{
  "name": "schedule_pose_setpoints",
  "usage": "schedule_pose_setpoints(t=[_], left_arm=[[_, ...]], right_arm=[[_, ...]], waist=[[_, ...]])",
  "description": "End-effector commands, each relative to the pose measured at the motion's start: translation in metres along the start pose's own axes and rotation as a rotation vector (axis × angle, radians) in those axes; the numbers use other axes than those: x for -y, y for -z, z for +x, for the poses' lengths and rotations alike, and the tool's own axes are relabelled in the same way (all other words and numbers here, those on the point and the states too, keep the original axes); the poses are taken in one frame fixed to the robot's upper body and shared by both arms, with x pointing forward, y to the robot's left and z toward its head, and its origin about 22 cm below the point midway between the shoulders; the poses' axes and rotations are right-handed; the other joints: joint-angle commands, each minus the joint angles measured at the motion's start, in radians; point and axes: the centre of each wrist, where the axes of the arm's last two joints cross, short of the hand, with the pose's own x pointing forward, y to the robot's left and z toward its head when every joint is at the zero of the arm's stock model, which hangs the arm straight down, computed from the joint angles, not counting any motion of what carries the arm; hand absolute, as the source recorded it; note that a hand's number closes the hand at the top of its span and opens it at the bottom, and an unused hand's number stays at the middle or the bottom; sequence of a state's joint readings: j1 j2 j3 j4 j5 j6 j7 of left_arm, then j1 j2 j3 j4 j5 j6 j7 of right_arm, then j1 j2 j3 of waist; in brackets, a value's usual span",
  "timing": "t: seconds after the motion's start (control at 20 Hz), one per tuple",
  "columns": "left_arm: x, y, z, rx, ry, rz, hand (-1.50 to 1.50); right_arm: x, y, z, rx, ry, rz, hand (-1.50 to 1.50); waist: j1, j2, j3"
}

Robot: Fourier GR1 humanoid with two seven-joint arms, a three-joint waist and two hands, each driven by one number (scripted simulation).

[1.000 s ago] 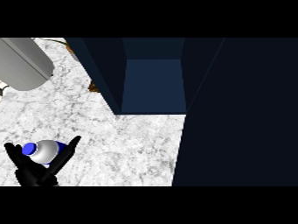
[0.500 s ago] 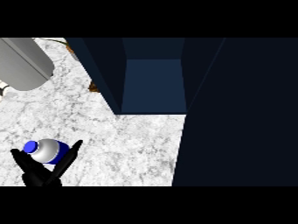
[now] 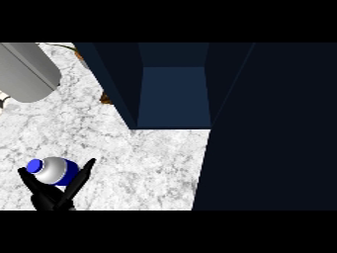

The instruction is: Pick up the bottled water, place it into the cabinet and close the cabinet

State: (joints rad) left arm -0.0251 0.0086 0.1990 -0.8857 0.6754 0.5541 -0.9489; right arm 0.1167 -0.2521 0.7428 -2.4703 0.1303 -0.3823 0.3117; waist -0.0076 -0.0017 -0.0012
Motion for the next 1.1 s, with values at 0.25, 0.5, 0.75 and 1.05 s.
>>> schedule_pose_setpoints(t=[0.25,0.5,0.75,1.05], left_arm=[[0.002,-0.01,-0.009,0.052,-0.105,0.004,1.5],[0.027,0.002,0.002,0.045,-0.146,-0.024,1.5],[-0.002,0.002,-0.01,0.094,-0.201,-0.035,1.5],[0.036,-0.033,-0.004,-0.063,-0.237,-0.778,1.5]], right_arm=[[0.006,-0.018,0.028,0.044,-0.053,-0.021,-1.5],[-0.002,-0.016,0.016,0.032,-0.075,-0.027,-1.5],[0.003,-0.026,0.018,0.024,-0.075,-0.024,-1.5],[0.005,-0.003,0.002,0.035,-0.052,0.017,-1.5]], waist=[[-0.001,-0.001,0.001],[0.0,-0.001,0.0],[-0.006,-0.002,0.001],[-0.035,-0.002,0.0]])
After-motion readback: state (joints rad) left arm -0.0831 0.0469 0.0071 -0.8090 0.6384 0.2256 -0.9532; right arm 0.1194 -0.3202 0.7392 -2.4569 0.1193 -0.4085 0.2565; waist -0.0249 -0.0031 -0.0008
